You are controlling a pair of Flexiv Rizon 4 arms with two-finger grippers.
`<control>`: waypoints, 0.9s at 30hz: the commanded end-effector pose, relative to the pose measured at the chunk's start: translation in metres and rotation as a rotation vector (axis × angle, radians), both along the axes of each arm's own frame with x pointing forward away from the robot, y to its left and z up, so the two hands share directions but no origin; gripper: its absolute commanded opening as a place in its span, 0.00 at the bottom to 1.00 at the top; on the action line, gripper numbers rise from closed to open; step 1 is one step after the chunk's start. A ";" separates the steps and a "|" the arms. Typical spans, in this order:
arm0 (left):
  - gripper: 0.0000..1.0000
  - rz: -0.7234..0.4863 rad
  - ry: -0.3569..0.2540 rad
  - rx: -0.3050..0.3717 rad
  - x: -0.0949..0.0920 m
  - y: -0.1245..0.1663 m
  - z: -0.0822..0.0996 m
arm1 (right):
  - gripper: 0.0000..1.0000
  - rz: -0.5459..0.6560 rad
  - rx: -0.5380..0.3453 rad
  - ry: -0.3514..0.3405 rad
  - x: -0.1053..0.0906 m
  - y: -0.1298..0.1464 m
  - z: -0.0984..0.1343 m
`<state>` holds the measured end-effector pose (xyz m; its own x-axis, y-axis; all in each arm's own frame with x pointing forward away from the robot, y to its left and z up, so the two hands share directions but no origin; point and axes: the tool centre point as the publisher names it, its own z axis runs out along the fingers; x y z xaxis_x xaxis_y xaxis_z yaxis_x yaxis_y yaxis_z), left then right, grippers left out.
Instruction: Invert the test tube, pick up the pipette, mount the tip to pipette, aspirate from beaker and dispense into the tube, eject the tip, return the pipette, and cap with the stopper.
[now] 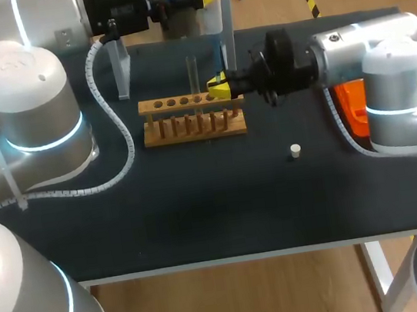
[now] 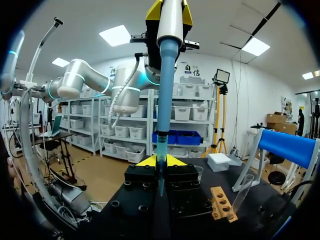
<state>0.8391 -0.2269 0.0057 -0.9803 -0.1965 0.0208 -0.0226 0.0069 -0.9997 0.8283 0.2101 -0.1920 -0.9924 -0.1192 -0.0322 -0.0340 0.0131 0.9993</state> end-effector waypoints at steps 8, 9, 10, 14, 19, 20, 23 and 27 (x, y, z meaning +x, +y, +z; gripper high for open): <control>0.00 -0.003 0.001 0.000 0.001 0.001 -0.004 | 0.00 -0.004 0.003 -0.015 0.003 0.001 0.020; 0.00 -0.003 0.001 0.000 0.001 0.001 -0.004 | 0.00 -0.004 0.003 -0.016 0.003 0.001 0.021; 0.00 -0.003 0.001 0.000 0.001 0.001 -0.004 | 0.00 -0.005 0.004 -0.018 0.003 0.001 0.022; 0.00 -0.003 0.001 0.000 0.001 0.001 -0.004 | 0.00 -0.004 0.004 -0.020 0.003 0.001 0.022; 0.00 -0.003 0.001 0.000 0.001 0.001 -0.004 | 1.00 -0.012 -0.022 -0.014 0.001 0.001 0.009; 0.00 -0.003 0.001 0.000 0.001 0.001 -0.004 | 1.00 -0.012 -0.025 -0.012 0.001 0.000 0.007; 0.00 -0.003 0.001 0.000 0.001 0.001 -0.004 | 1.00 -0.014 -0.042 -0.011 -0.001 -0.003 0.000; 0.00 -0.003 0.001 0.000 0.001 0.001 -0.004 | 1.00 -0.017 -0.077 -0.014 -0.004 -0.013 -0.012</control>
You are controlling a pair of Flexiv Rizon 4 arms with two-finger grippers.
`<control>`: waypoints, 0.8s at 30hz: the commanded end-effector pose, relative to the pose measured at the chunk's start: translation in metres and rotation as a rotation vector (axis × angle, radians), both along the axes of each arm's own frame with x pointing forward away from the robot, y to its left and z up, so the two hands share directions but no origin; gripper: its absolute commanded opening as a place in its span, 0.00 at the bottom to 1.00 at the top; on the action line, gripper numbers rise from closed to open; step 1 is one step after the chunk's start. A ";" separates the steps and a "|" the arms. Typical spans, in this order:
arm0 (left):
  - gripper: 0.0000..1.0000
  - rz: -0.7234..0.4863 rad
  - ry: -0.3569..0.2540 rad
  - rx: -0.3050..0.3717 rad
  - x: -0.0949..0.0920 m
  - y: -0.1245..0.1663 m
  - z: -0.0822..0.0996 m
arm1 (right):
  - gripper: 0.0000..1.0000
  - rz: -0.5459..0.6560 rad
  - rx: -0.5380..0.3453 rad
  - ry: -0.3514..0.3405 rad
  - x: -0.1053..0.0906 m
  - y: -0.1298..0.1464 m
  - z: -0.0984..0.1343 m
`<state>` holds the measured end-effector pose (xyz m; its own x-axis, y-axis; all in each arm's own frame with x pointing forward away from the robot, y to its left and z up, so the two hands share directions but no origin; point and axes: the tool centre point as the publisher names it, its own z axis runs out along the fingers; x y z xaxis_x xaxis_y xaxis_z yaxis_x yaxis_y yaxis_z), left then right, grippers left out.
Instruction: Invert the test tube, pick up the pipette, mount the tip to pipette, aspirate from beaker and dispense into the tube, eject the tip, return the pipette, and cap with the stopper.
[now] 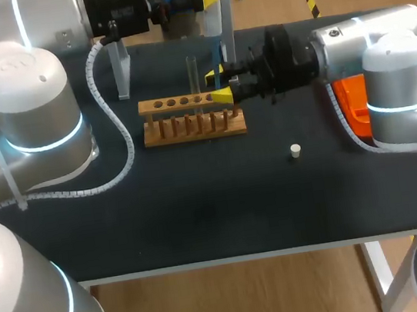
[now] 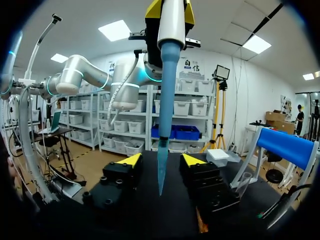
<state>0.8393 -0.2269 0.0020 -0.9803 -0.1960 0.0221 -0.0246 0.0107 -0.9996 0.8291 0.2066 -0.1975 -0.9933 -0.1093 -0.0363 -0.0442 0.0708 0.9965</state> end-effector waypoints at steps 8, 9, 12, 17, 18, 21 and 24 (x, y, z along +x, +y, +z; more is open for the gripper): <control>0.00 -0.002 -0.001 -0.004 0.000 0.001 0.000 | 1.00 -0.027 -0.069 0.001 -0.008 -0.037 -0.029; 0.00 -0.002 -0.001 -0.004 0.000 0.001 0.000 | 1.00 -0.031 -0.073 0.002 -0.009 -0.040 -0.031; 0.00 -0.002 -0.001 -0.004 0.000 0.001 0.000 | 1.00 -0.038 -0.085 0.000 -0.010 -0.046 -0.034; 0.00 -0.002 -0.001 -0.004 0.000 0.001 0.000 | 1.00 -0.040 -0.091 -0.010 -0.012 -0.051 -0.034; 0.00 -0.002 -0.001 -0.004 0.000 0.001 0.000 | 1.00 -0.040 -0.091 -0.010 -0.012 -0.051 -0.034; 0.00 -0.002 -0.001 -0.004 0.000 0.001 0.000 | 1.00 -0.040 -0.091 -0.010 -0.012 -0.051 -0.034; 0.00 -0.002 -0.001 -0.004 0.000 0.001 0.000 | 1.00 -0.040 -0.091 -0.010 -0.012 -0.051 -0.034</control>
